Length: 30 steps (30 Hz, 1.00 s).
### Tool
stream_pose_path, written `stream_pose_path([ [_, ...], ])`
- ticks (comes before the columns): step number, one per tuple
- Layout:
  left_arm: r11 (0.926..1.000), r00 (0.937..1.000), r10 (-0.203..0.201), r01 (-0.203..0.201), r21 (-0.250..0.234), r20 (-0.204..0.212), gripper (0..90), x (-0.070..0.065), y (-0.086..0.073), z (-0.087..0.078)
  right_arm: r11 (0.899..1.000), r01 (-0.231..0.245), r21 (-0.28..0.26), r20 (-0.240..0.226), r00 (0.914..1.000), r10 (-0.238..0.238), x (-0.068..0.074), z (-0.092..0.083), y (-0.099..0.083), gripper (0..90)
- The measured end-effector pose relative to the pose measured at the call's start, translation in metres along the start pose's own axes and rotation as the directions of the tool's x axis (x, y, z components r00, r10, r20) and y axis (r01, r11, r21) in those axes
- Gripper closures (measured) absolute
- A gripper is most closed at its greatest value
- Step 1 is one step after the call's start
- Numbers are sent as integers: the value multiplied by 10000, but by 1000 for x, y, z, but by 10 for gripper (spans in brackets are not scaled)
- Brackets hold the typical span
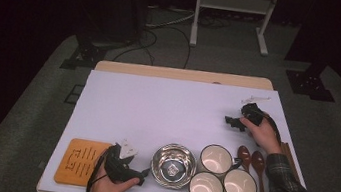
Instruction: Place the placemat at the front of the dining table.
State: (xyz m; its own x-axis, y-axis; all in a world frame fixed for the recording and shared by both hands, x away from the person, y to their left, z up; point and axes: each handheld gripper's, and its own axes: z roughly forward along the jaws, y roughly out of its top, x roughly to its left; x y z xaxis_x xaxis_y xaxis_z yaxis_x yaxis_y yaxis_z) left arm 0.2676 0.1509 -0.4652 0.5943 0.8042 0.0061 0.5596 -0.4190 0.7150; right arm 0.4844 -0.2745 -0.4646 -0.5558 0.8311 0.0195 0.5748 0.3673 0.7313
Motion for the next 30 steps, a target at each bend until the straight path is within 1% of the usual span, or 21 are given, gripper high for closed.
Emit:
stream_pose_path([
  [12,10000,10000,56,-56,-5,-34,0,0,0,-1,10000,-27,-6,-7,10000,27,0,0,0,135],
  [16,10000,10000,37,-37,58,-39,0,0,1,-1,10000,-31,-2,-8,10000,31,0,0,0,135],
  [17,9999,9999,78,-78,66,-63,6,1,2,-2,10000,-25,1,-7,10000,25,0,0,0,135],
  [19,10000,10000,28,-28,66,-80,64,2,2,-4,10000,-34,1,-9,10000,34,0,0,0,134],
  [21,9999,10000,-74,74,133,-4,67,4,3,-5,10000,-26,1,-7,10000,26,0,0,0,134],
  [22,9999,10000,-75,76,129,-45,67,4,3,-5,10000,-26,1,-7,10000,26,0,0,0,134],
  [24,9999,10000,-95,95,67,-26,122,6,3,-6,10000,-31,-2,-10,10000,31,0,0,0,134],
  [25,9999,9999,-140,140,54,7,122,6,4,-7,10000,-31,-2,-10,10000,31,0,0,0,134],
  [27,10000,9999,-83,83,23,-66,142,7,5,-8,10000,-31,-3,-7,10000,31,0,0,0,135],
  [30,9999,9999,-101,101,-24,-96,142,9,9,-8,10000,-23,-5,-7,10000,23,0,0,0,135],
])
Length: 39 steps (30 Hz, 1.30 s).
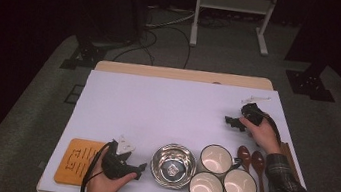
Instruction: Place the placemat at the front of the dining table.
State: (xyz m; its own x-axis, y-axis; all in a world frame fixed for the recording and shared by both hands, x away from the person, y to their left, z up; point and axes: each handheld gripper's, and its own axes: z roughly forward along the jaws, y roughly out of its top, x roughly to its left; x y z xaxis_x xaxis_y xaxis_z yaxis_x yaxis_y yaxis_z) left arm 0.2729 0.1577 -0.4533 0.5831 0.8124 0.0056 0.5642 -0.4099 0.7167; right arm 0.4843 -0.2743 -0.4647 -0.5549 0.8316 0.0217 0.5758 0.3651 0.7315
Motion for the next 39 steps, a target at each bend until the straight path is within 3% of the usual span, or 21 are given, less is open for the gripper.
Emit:
stream_pose_path([
  [10,9996,9982,226,-216,-172,555,286,5,9,-3,10000,-15,6,-3,10000,15,0,0,0,134],
  [14,9990,9983,375,-365,-243,447,348,6,11,-5,10000,-14,5,-4,10000,14,0,0,0,134],
  [22,9997,9971,193,-181,-176,740,496,13,12,-7,10000,-14,6,-4,10000,14,0,0,0,134],
  [26,9997,9973,101,-84,-238,726,562,15,13,-11,10000,-14,6,-4,10000,14,0,0,0,134],
  [33,9995,9979,287,-278,-162,576,690,16,13,-18,10000,-13,6,-5,10000,13,0,0,0,134],
  [39,9998,9940,-165,170,-37,1078,826,24,12,-21,10000,-15,8,-3,10000,15,0,0,0,134],
])
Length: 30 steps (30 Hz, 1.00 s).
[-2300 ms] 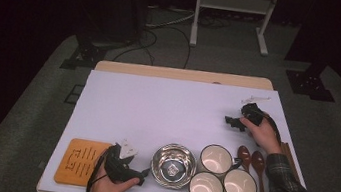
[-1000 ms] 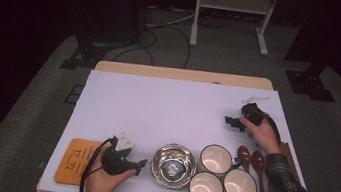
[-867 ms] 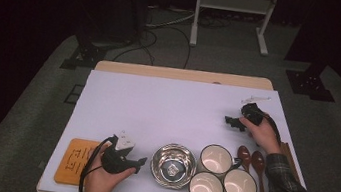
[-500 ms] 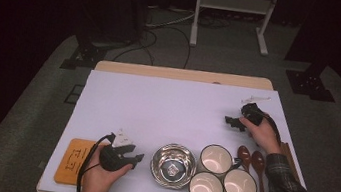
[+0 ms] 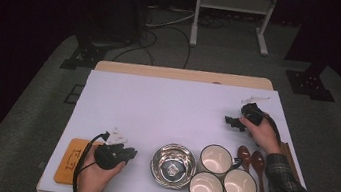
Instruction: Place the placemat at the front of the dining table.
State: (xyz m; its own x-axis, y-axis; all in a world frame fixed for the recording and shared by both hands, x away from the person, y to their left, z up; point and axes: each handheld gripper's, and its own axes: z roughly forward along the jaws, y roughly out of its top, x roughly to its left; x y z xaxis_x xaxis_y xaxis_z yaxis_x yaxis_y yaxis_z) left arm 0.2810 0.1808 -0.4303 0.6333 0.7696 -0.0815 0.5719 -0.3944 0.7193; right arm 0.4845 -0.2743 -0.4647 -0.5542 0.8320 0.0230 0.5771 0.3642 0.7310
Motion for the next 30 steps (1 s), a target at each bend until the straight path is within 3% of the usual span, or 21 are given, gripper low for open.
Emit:
stream_pose_path([
  [4,9997,9995,-224,225,-16,244,885,2,1,-4,10000,-1,-2,0,10000,1,0,0,0,134],
  [14,9989,9988,-461,463,-116,158,900,11,0,-16,10000,-4,-2,-3,10000,4,0,0,0,134],
  [30,9987,9988,-441,446,-251,201,900,21,-3,-30,10000,-4,0,-6,10000,4,0,0,0,134],
])
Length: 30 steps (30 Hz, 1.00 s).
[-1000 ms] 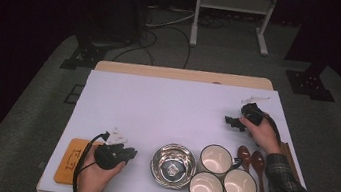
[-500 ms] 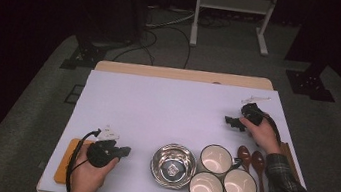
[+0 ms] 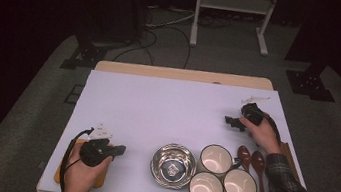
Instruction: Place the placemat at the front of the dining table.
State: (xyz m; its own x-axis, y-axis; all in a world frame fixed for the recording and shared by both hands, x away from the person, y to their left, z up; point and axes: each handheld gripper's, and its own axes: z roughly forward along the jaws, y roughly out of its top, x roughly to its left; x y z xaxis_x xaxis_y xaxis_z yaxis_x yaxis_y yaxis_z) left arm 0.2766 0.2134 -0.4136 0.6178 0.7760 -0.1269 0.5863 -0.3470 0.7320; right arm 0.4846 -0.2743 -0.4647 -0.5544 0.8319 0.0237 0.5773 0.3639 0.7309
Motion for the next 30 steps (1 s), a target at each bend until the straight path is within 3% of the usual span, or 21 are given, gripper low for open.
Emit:
stream_pose_path([
  [12,9999,9999,-145,145,-26,-82,900,8,-3,-8,10000,6,-5,5,10000,-6,0,0,0,134],
  [30,9983,9967,-568,557,-194,-585,900,26,-13,-28,10000,6,1,-1,10000,-6,0,0,0,134],
])
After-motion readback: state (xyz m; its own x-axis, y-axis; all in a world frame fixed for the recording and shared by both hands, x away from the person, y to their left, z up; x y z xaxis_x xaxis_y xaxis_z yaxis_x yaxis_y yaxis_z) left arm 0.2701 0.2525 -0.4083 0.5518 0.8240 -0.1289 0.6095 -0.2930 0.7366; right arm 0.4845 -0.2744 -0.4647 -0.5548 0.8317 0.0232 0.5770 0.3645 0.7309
